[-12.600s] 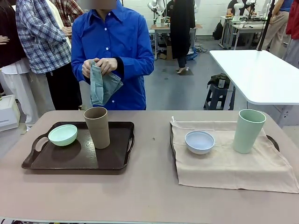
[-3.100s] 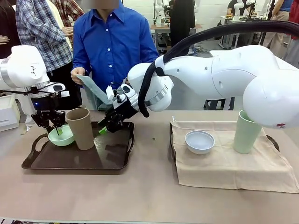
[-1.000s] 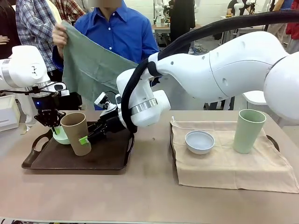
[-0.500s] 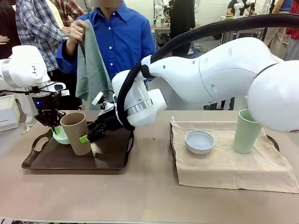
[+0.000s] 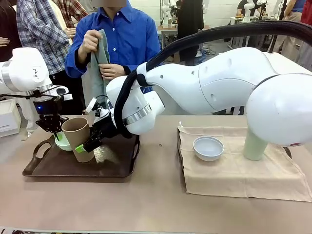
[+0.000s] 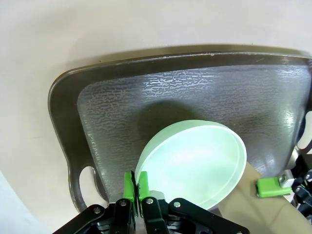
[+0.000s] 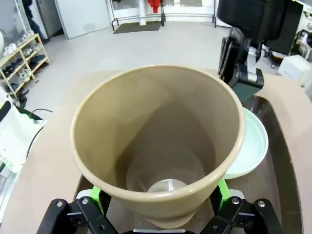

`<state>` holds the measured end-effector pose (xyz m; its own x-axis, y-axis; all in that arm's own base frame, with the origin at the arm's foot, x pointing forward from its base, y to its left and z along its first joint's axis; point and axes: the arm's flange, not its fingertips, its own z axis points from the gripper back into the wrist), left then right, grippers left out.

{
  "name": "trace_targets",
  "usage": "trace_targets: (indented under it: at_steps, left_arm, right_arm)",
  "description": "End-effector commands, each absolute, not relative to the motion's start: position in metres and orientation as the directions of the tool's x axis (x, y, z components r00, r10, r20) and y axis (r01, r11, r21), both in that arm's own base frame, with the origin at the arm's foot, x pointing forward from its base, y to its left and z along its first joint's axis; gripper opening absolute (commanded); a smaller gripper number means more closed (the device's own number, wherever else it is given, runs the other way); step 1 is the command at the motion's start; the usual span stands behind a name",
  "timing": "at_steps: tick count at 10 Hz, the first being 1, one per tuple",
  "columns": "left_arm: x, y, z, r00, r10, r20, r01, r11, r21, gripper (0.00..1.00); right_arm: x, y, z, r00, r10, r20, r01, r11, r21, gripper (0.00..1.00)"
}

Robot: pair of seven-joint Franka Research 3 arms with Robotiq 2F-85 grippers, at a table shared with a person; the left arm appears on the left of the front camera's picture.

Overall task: Set up a tray with a mat and arrange the tableware.
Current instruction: Pick up the Picnic Bowl and Reusable plastic cup from the Handle tray in front of the human's position and hold them in the air.

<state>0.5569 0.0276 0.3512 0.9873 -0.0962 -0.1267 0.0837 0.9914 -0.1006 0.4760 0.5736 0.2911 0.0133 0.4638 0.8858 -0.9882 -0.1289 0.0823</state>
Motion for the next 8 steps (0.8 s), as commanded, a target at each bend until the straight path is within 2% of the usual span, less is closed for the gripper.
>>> trace_targets:
  at_steps: [1, 3, 4, 5, 6, 8]
  left_arm:
    - [0.5548, 0.0339, 0.3386, 0.985, -0.107, -0.135, 0.093, 0.989, -0.111, 0.0]
    - [0.5542, 0.0346, 0.3383, 0.985, -0.105, -0.134, 0.09, 0.99, -0.112, 0.0]
    - [0.5541, 0.0347, 0.3376, 0.986, -0.103, -0.134, 0.088, 0.99, -0.114, 0.0]
    - [0.5553, 0.0344, 0.3367, 0.985, -0.103, -0.136, 0.088, 0.99, -0.115, 0.0]
    - [0.5561, 0.0341, 0.336, 0.985, -0.106, -0.138, 0.09, 0.989, -0.115, 0.0]
    - [0.5573, 0.0359, 0.3349, 0.983, -0.109, -0.144, 0.093, 0.989, -0.114, 0.0]
  right_arm:
    - [0.4897, 0.5841, 0.2919, -0.078, 0.482, 0.873, -0.981, -0.194, 0.02, 1.0]
    - [0.4918, 0.5833, 0.2892, -0.185, 0.504, 0.844, -0.965, -0.257, -0.058, 1.0]
    - [0.4915, 0.5828, 0.2887, -0.201, 0.51, 0.837, -0.963, -0.259, -0.073, 0.56]
    - [0.4916, 0.5817, 0.2888, -0.205, 0.514, 0.833, -0.964, -0.254, -0.081, 0.41]
    - [0.4919, 0.5809, 0.2893, -0.207, 0.511, 0.834, -0.963, -0.256, -0.083, 0.0]
    - [0.4944, 0.581, 0.2901, -0.217, 0.507, 0.834, -0.957, -0.279, -0.08, 0.0]
